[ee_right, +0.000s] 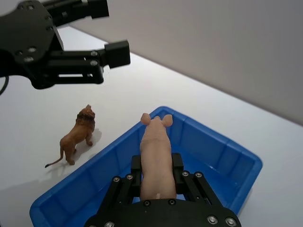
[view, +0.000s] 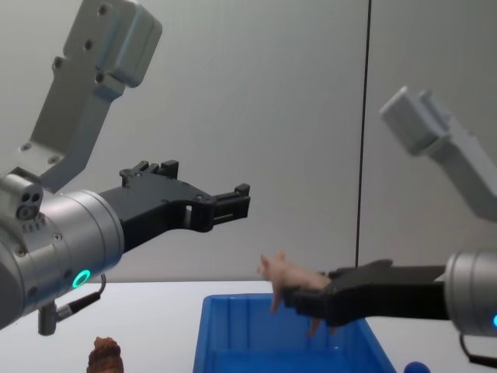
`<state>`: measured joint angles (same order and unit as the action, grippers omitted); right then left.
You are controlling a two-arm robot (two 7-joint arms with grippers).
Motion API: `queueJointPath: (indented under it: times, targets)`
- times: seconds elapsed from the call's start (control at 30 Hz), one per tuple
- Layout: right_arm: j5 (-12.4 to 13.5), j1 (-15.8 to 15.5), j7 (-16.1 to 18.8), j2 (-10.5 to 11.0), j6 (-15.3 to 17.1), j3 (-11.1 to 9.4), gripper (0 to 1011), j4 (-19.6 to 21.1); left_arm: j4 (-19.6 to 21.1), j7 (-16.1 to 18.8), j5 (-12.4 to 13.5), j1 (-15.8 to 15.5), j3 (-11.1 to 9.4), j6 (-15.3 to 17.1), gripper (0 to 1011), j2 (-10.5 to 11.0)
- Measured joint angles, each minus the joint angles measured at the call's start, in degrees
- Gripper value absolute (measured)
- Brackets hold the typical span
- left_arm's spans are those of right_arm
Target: Pick up the two dolls from the table and place them into the box.
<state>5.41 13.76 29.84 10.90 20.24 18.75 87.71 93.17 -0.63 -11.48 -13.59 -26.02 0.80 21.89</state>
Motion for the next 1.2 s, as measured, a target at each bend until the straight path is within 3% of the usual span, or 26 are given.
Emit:
queueJointPath:
  times: [0.27,0.4,0.47,0.6,0.9,1.0,1.2]
  targets:
    - [-1.0,2.8,1.2,-1.7,4.6,0.8,369,-4.2,0.0,0.0,0.0,0.0,0.0,0.0,1001,0.0]
    - [-1.5,4.0,1.5,-2.5,6.5,1.2,460,-6.2,0.0,0.0,0.0,0.0,0.0,0.0,1001,0.0]
    - [-1.6,4.5,1.6,-2.8,7.1,1.3,567,-6.9,0.0,0.0,0.0,0.0,0.0,0.0,1001,0.0]
    - [-1.9,5.1,1.7,-3.2,8.0,1.5,688,-7.9,0.0,0.0,0.0,0.0,0.0,0.0,1001,0.0]
    - [-2.1,5.8,1.9,-3.6,9.0,1.7,947,-9.0,0.0,0.0,0.0,0.0,0.0,0.0,1001,0.0]
    - [-2.0,5.8,1.9,-3.4,8.8,1.5,998,-8.9,0.0,0.0,0.0,0.0,0.0,0.0,1001,0.0]
    - [-1.0,5.1,1.8,-2.3,6.9,0.6,1001,-7.2,0.0,0.0,0.0,0.0,0.0,0.0,1001,0.0]
